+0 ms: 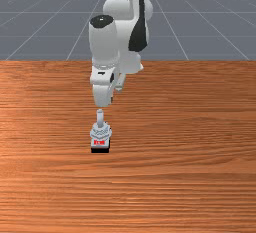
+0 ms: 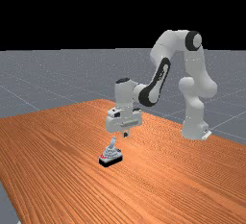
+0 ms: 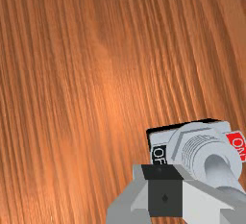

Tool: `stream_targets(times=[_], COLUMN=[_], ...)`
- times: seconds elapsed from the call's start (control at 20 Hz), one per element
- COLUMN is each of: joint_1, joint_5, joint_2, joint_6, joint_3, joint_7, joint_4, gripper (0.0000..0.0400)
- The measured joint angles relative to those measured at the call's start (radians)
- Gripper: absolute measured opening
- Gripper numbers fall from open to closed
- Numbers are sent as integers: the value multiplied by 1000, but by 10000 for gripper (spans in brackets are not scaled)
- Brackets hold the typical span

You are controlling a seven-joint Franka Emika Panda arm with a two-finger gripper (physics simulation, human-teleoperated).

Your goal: Turn on the trigger

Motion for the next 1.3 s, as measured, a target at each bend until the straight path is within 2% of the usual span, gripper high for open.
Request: stream_targets(times=[0.1, 0.15, 0.2, 0.35, 0.4, 0.85, 0.9, 0.95, 1.05, 1.25, 1.3], joint_1=[-7, 19, 24, 22, -1, -9, -24, -19, -12, -15, -26], joint_5=[0, -92, -105, -96, -30, -27, -5, -22, -15, -14, -7], joint_2=[1, 0, 1, 4, 5, 6, 8, 3, 10, 52, 47], joint_6=[-1, 5, 7, 7, 1, 1, -5, 21, 0, -26, 26], joint_3=[-1, -26, -32, -28, -8, -14, -4, -12, -29, -28, -14], joint_7=[-18, 21, 34, 24, -18, -22, -69, -55, 29, 23, -38], joint_4=[2, -1, -1, 3, 6, 7, 11, -2, 12, 80, 61], gripper=[0, 0, 0, 0, 0, 0, 0, 0, 0, 0, 0])
